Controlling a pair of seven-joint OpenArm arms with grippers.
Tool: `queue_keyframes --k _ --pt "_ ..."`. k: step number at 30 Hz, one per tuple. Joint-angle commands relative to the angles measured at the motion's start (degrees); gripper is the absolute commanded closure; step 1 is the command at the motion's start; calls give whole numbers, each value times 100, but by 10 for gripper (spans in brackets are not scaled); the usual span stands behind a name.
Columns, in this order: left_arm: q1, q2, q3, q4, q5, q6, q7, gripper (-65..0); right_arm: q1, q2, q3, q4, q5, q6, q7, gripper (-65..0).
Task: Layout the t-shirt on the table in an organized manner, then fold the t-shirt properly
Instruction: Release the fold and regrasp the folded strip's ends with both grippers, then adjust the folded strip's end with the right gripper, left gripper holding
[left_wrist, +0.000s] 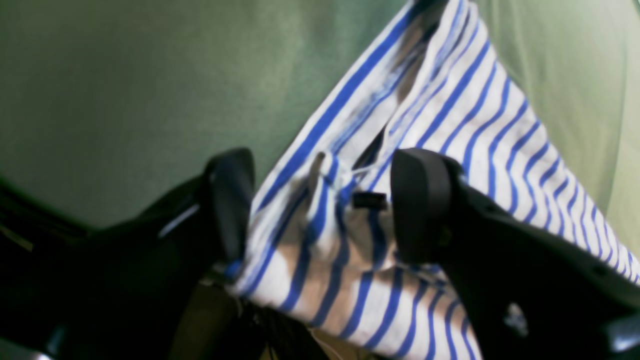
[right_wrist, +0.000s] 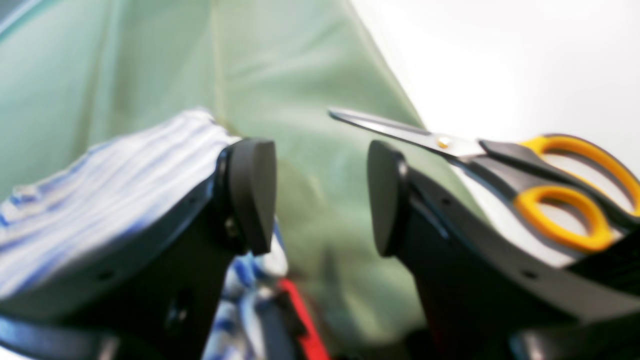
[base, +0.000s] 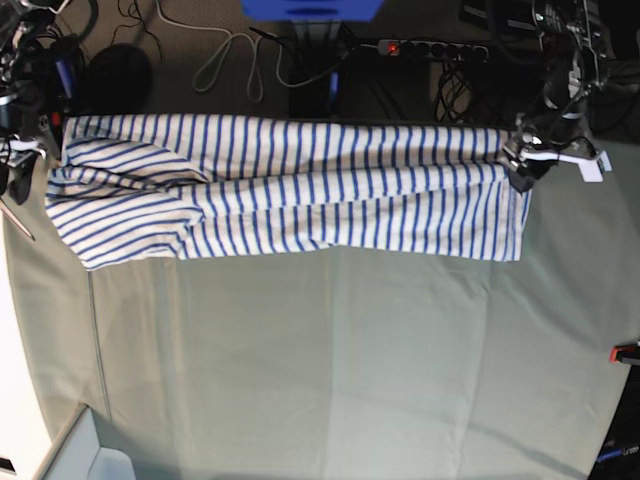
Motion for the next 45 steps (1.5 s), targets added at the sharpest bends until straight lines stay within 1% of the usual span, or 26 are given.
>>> queue_keyframes --k 1,3,6,8,11,13,15,18,20,22,29,31,32,33,36,37,41,44,45 --pt "-3 -72 -45 95 -31 -27 -113 -419 32 107 68 174 84 -10 138 -306" --pt "-3 -72 -45 95 -31 -27 -113 -419 40 168 -117 226 75 -10 129 -307" --pt "-20 -72 -45 95 -31 -27 -113 -419 225 405 -794 209 13 -10 129 -313" --pt "-47 -80 -45 95 -31 -27 -113 -419 410 529 -1172 209 -259 -10 59 -335" --pt "-55 -80 -45 95 -31 -18 -113 -419 920 572 -1576 200 -901 -10 -513 -364" --pt "-55 -80 -45 95 -31 -18 -113 -419 1254 546 -1638 200 -1314 -10 -855 -368" --pt "-55 -80 -45 95 -31 -18 -122 -419 1553 476 -1655 68 -1560 -10 -1110 -369" --pt "-55 -80 -45 95 -31 -18 -122 -419 2045 432 -1655 -512 -1929 -10 -1216 -369" --pt "-55 -80 -45 95 -31 -18 -157 -419 2291 432 -1655 -1031 -2167 -10 -1181 -369" --pt "-55 -80 -45 95 -31 -18 -157 -419 2388 467 -1655 -1382 -2228 -10 -1172 -369" --pt "-178 -63 -256 86 -31 -18 -113 -419 2238 441 -1655 -1426 -2228 -10 -1172 -362" --pt "-196 -72 -282 86 -31 -18 -113 -419 2185 441 -1655 -1426 -2228 -10 -1172 -327" --pt "-205 -80 -282 95 -31 -18 -113 -419 2168 441 -1655 -1426 -2228 -10 -1163 -288" --pt "-205 -80 -274 95 -31 -18 -113 -419 2168 441 -1655 -1426 -2228 -10 -1163 -239" --pt "-214 -80 -274 95 -31 -18 -113 -418 2168 441 -1620 -1426 -2228 -10 -1163 -53" --pt "-214 -80 -274 95 -31 -18 -113 -418 2168 441 -1611 -1418 -2228 -10 -1163 -3" --pt "-214 -80 -274 95 -31 -18 -113 -418 2168 458 -1541 -1400 -2219 -10 -1163 0" --pt "-214 -80 -274 95 -31 -18 -113 -418 2150 405 -1172 -1145 -2219 -10 -1163 0" --pt "-214 -80 -274 95 -31 -18 -113 -418 2124 344 -1084 -1066 -2219 -10 -1163 0"
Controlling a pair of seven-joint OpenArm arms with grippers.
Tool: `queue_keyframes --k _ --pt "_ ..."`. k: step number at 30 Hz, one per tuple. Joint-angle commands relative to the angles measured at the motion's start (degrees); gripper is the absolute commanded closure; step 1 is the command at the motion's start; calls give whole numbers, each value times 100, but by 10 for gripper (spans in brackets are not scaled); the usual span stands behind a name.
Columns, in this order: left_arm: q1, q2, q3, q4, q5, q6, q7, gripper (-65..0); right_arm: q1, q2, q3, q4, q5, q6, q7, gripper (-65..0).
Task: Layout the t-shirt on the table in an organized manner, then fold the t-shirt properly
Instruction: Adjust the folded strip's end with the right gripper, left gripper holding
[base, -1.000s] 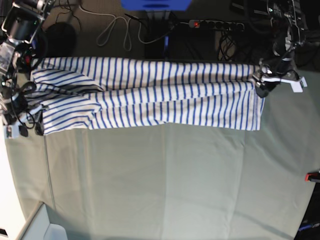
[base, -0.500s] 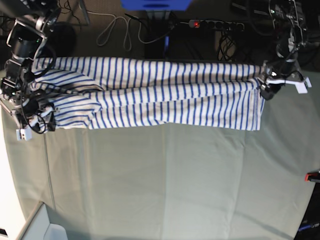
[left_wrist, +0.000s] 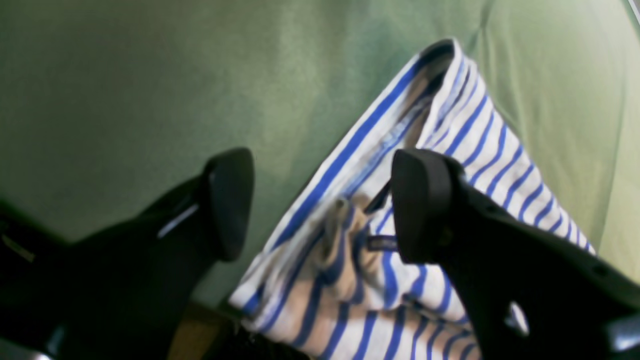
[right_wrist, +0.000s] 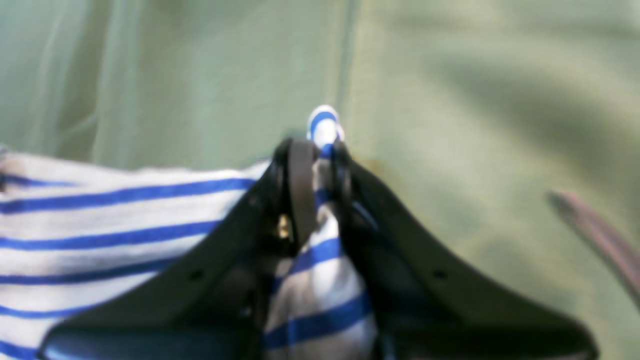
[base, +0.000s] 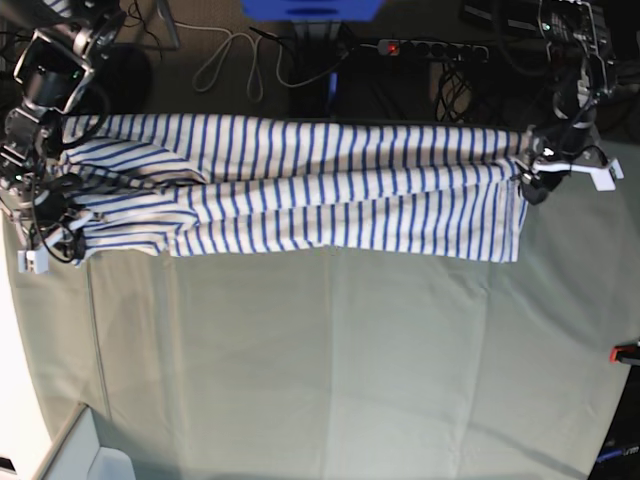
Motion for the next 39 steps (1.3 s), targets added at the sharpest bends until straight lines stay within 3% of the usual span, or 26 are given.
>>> queue_keyframes --k 1,10,15,22,24,26,31,33,36,39 --pt "-21 -76 -27 92 -24 -57 -108 -418 65 51 77 226 58 3 140 0" --pt "-4 -76 -27 92 -24 -57 -108 -418 -243 -301 103 1281 58 3 131 0" --pt "5 -76 -27 92 -24 -57 -108 -418 -243 -301 103 1273 58 3 87 -1" --pt "14 -76 -27 92 -24 -57 -108 -418 -252 -292 121 1246 49 3 78 -226" --pt "14 -76 -27 92 -24 -57 -108 -418 -252 -301 130 1246 49 3 122 -257" --pt "23 -76 -27 92 -24 -57 -108 -418 -252 -292 130 1246 49 3 122 -251" --pt "23 -76 -27 84 -24 -57 -108 -418 -225 -283 121 1088 49 3 113 -114" --pt "23 -76 -27 84 -24 -57 -108 -418 -190 -283 121 1000 40 3 104 -106" --pt "23 -76 -27 75 -24 -57 -108 -418 -181 -195 112 903 40 3 122 -160" --pt "23 -76 -27 75 -15 -57 -108 -418 -111 -169 103 895 40 3 113 -258"
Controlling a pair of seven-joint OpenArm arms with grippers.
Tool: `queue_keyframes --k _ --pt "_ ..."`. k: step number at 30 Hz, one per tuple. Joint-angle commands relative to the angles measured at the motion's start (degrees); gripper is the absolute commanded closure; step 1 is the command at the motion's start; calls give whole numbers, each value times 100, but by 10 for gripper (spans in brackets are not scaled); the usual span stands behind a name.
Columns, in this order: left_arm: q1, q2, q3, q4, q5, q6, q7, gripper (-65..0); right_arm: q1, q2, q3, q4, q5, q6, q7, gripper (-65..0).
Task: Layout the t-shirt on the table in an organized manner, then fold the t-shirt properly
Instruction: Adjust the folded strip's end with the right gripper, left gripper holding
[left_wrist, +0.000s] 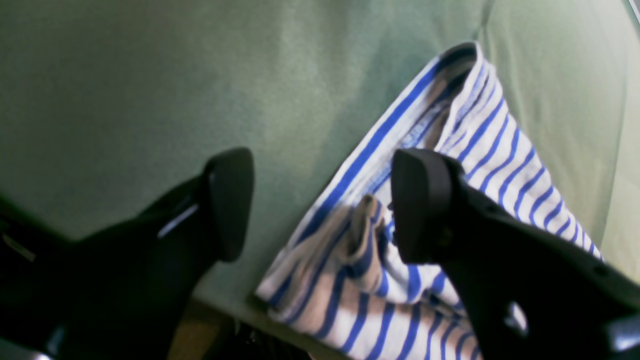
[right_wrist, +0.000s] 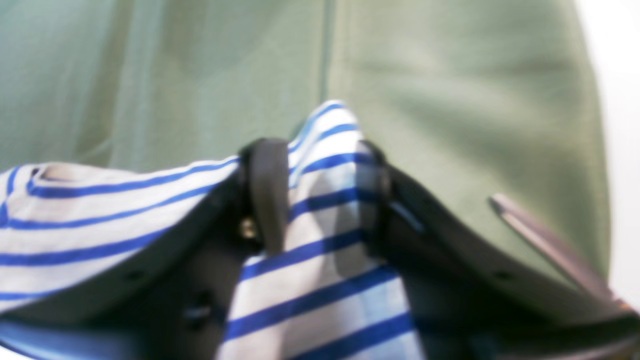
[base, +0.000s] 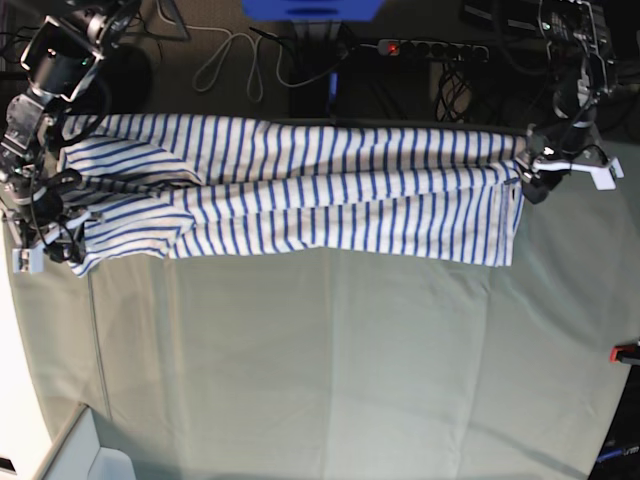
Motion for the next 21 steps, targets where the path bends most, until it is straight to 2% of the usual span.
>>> queue_keyframes --k 1,5,11,16,21 --pt "3 -74 -27 77 -17 -57 -108 -418 176 93 27 86 91 14 139 -293" --pt "-6 -74 -27 68 -17 -57 -108 -418 246 102 1 86 82 14 131 -410" --pt "-6 -74 -27 68 -26 -57 -108 -418 387 260 -167 -310 73 14 166 -413" --pt "-6 -74 -27 68 -26 -57 -108 -418 448 357 -167 -758 82 14 183 -335" --pt "-15 -74 -27 68 -9 -57 -108 -418 448 366 -184 -758 82 14 183 -182"
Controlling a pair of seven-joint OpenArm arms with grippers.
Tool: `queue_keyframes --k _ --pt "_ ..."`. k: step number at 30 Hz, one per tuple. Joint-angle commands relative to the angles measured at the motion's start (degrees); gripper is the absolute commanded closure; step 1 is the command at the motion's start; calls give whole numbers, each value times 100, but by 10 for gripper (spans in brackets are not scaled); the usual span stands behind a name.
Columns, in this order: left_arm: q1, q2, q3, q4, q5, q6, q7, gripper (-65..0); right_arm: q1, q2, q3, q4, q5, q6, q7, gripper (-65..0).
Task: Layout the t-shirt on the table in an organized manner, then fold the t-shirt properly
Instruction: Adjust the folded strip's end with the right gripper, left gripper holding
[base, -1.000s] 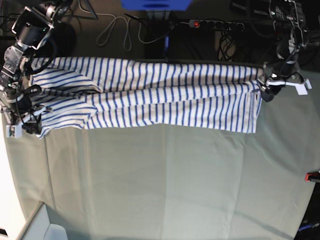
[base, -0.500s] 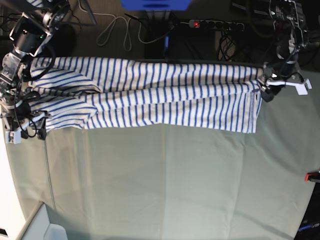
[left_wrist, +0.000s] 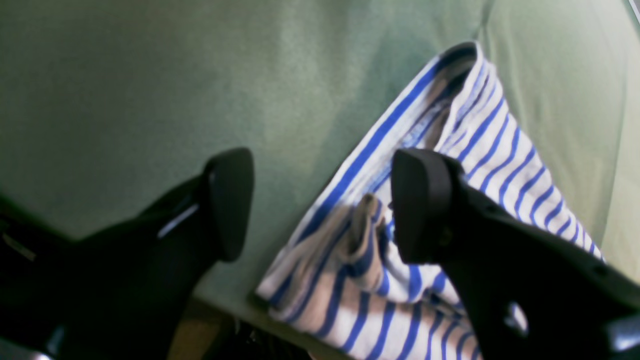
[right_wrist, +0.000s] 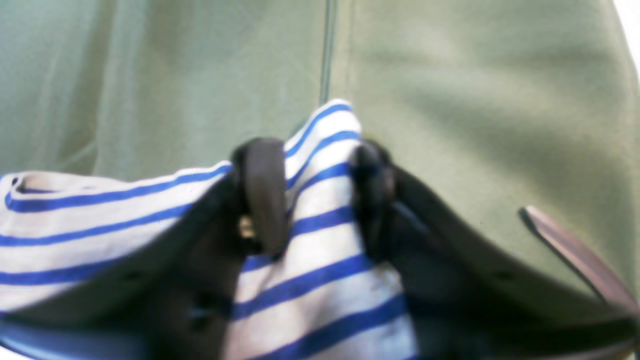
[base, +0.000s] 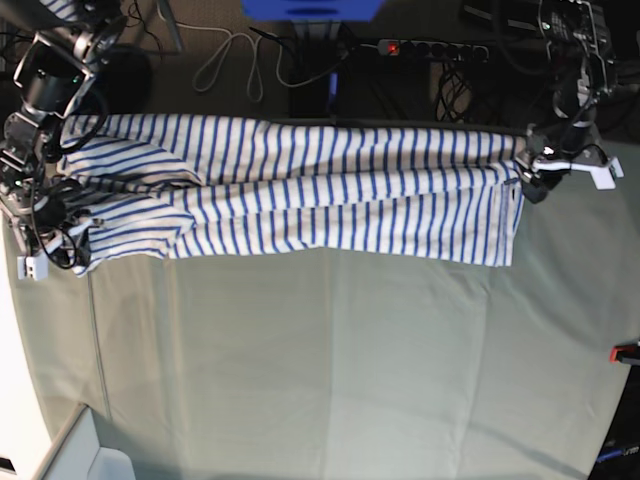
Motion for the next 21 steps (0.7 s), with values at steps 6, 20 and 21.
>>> queue_keyframes --k 6,20,21 --pt "-32 -67 -29 81 -20 -57 -111 -418 99 108 24 75 73 14 135 0" --pt "-41 -76 -29 73 -2 -57 -111 -418 -578 -551 701 2123 100 14 135 0" --pt "-41 -76 -29 73 -2 -57 -111 -419 -649 -622 753 2237 108 14 135 0"
